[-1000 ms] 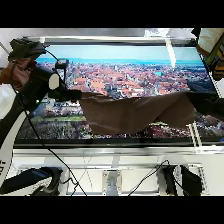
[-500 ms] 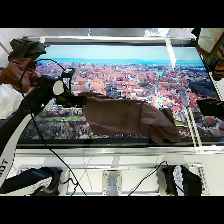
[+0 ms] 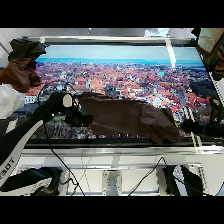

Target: Fold the shirts.

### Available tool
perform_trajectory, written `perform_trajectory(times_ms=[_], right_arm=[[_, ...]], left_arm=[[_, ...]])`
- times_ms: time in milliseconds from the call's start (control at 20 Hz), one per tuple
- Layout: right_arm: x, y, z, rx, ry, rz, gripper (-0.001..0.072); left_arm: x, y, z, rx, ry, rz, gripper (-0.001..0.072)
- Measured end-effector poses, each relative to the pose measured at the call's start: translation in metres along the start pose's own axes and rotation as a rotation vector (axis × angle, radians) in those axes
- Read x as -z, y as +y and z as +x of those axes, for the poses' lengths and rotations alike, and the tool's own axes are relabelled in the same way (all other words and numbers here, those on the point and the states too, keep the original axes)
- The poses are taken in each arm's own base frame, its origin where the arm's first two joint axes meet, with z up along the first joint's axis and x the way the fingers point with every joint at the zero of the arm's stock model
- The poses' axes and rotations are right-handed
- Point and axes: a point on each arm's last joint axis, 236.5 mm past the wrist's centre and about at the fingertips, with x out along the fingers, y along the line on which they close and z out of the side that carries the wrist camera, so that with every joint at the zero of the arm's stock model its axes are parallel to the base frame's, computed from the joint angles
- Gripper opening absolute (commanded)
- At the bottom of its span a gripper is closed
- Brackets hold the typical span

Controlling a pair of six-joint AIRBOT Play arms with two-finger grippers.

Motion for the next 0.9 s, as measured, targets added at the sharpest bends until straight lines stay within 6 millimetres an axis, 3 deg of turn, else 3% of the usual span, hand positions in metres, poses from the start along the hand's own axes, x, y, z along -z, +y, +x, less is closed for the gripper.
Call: perform_trajectory(times_ms=[100, 250, 500, 600, 700, 900], right_arm=[[0.006, 0.001, 0.008, -0.014, 0.010, 0.012, 0.0402], [0.010, 0.002, 0.013, -0.024, 0.016, 0.021, 0.0402], [0.001, 0.000, 0.016, -0.017, -0.023, 0.030, 0.0402], [0.001, -0.001, 0.019, -0.019, -0.019, 0.036, 0.0402], [0.002, -0.002, 0.023, -0.026, -0.004, 0.045, 0.0403], [0.020, 0.000, 0.039, -0.063, 0.071, 0.081, 0.0403]], left_arm=[[0.002, -0.009, 0.012, 0.053, -0.007, -0.020, 0.0363], [-0.011, -0.021, 0.020, 0.118, -0.072, -0.044, 0.0365], [-0.066, -0.013, 0.010, 0.136, -0.294, -0.138, 0.0365], [-0.079, -0.008, 0.004, 0.140, -0.339, -0.174, 0.0365], [-0.077, -0.004, 0.005, 0.130, -0.326, -0.176, 0.0366], [-0.049, 0.004, 0.016, 0.094, -0.204, -0.146, 0.0367]])
